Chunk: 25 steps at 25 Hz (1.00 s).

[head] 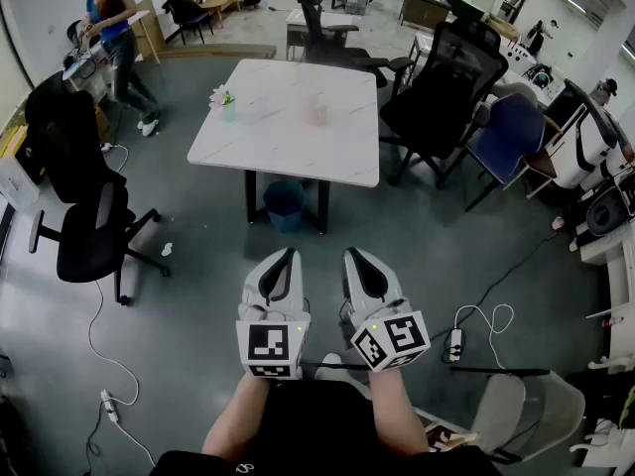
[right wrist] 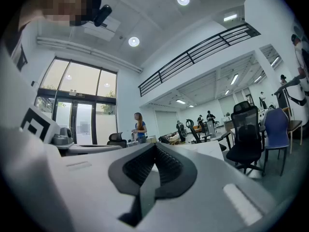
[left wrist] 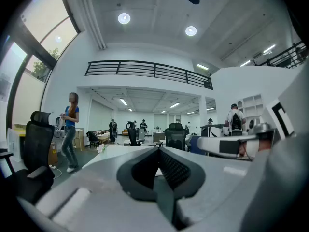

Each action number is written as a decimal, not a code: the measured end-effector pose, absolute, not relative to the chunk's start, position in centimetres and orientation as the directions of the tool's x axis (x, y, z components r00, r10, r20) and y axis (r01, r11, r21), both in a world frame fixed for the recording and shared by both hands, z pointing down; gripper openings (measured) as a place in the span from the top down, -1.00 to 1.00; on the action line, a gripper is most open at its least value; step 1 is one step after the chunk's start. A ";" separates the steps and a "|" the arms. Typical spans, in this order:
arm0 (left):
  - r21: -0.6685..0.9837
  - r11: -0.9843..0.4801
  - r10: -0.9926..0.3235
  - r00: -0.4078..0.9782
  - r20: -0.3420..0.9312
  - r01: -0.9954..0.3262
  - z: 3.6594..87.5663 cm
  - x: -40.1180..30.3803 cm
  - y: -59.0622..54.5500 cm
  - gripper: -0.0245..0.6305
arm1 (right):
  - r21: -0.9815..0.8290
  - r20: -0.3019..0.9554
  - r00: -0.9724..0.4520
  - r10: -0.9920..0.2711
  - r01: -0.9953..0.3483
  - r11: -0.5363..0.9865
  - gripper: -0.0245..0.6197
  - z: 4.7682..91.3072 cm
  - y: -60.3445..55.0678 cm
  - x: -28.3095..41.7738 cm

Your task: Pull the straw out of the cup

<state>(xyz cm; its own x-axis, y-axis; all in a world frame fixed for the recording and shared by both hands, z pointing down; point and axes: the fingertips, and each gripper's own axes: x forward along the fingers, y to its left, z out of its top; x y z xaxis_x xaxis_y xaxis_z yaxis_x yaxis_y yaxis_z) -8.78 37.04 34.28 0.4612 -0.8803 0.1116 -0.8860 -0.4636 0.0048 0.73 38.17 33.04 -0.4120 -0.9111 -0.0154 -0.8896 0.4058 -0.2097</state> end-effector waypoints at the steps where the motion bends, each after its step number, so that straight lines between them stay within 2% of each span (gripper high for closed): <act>1: 0.005 -0.463 -0.881 0.460 0.112 -0.887 34.3 -8.9 36.9 0.93 | -0.210 -0.016 -0.412 -0.911 -0.889 0.406 0.92 33.0 38.0 0.7; 16: 0.022 -0.469 -0.874 0.467 0.131 -0.883 36.2 -10.4 34.1 0.93 | -0.240 -0.010 -0.379 -0.925 -0.897 0.370 0.92 34.7 35.2 -0.2; 25: 0.021 -0.461 -0.877 0.459 0.142 -0.887 37.8 -8.8 24.6 0.93 | -0.246 -0.009 -0.375 -0.927 -0.898 0.365 0.91 36.1 25.4 1.9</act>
<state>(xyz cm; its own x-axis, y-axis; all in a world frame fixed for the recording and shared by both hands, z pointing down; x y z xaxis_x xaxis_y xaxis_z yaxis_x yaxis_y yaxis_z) -8.81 24.63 37.78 0.4589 -0.8771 0.1419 -0.8873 -0.4608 0.0210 1.86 25.38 36.07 -0.3749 -0.9270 -0.0087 -0.8978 0.3654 -0.2457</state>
